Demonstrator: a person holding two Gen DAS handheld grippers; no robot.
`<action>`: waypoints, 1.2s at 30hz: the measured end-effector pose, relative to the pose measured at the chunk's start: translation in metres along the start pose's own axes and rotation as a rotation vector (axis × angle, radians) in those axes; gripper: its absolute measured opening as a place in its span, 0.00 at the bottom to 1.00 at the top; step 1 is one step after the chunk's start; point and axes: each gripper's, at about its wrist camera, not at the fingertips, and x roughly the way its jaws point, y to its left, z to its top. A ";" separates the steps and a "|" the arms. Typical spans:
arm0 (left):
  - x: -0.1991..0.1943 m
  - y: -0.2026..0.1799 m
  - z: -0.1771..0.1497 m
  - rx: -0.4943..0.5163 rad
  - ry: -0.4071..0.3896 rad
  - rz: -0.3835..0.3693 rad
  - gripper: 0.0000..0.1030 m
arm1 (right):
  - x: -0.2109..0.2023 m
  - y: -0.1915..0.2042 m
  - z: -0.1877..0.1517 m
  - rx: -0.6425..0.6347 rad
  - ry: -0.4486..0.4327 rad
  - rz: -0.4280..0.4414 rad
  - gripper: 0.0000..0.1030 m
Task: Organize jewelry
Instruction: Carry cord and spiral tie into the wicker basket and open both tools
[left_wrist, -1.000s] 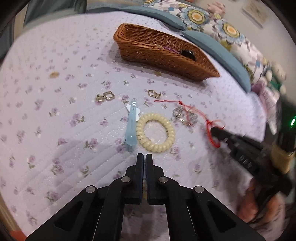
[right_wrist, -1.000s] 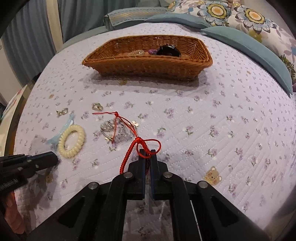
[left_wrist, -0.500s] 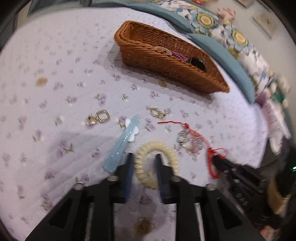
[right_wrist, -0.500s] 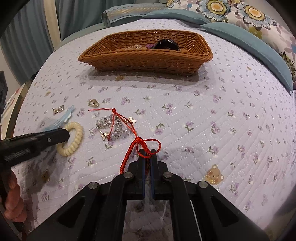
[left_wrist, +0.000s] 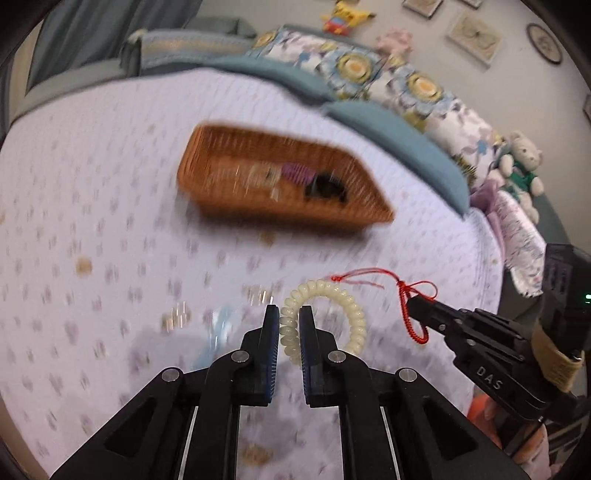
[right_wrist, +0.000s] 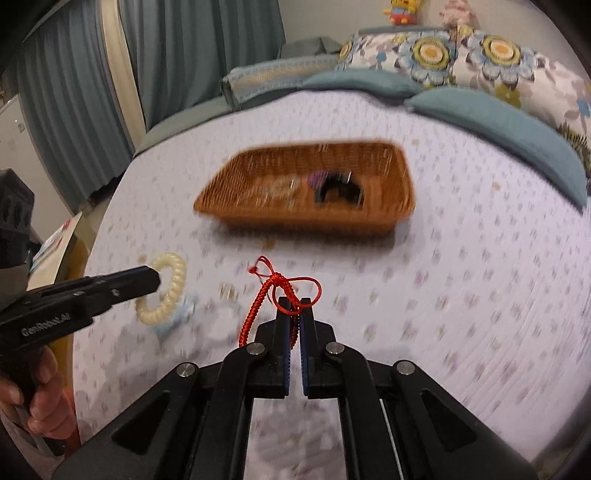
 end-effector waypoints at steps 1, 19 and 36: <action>-0.002 -0.002 0.010 0.009 -0.015 -0.008 0.10 | -0.002 -0.002 0.009 0.003 -0.016 0.000 0.05; 0.093 0.028 0.161 0.041 -0.073 -0.001 0.10 | 0.147 -0.082 0.163 0.185 0.063 -0.039 0.05; 0.153 0.049 0.157 0.013 0.050 0.028 0.30 | 0.189 -0.093 0.154 0.220 0.198 -0.049 0.27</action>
